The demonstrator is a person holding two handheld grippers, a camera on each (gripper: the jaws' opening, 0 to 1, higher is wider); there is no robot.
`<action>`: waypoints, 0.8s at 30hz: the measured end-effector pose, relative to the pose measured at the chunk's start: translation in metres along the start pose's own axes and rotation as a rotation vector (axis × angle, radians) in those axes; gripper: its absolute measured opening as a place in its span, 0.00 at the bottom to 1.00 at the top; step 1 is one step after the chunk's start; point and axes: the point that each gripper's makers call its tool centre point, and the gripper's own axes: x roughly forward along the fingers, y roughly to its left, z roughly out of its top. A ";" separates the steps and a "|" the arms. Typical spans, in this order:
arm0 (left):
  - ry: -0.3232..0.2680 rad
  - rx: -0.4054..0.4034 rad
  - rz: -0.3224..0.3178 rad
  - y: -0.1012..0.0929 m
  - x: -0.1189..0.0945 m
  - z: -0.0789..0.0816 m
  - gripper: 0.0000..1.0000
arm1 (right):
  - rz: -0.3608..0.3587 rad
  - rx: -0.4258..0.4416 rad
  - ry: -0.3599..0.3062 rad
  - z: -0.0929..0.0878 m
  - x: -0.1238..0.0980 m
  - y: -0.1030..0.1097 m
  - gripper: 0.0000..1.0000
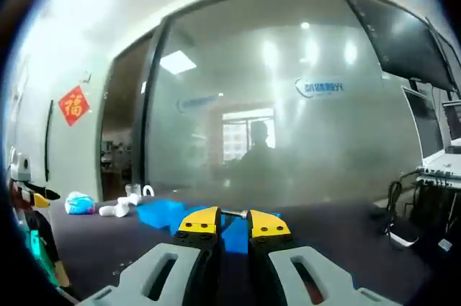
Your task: Sort the screws, nuts, and washers into the corresponding bins
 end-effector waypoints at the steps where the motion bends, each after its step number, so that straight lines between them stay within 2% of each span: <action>1: -0.001 0.000 0.001 0.000 -0.001 0.000 0.45 | -0.002 -0.013 -0.003 0.002 0.007 0.000 0.11; 6: -0.001 0.002 0.005 0.001 -0.003 -0.001 0.45 | -0.010 -0.116 0.006 0.000 0.050 -0.002 0.11; 12: 0.002 -0.005 0.012 0.005 -0.007 -0.004 0.45 | -0.013 -0.125 0.043 -0.016 0.100 -0.006 0.11; 16: 0.001 -0.011 0.025 0.010 -0.011 -0.005 0.45 | -0.017 -0.142 0.093 -0.032 0.136 -0.009 0.11; 24: 0.008 -0.016 0.035 0.013 -0.012 -0.008 0.45 | -0.015 -0.135 0.181 -0.057 0.179 -0.008 0.11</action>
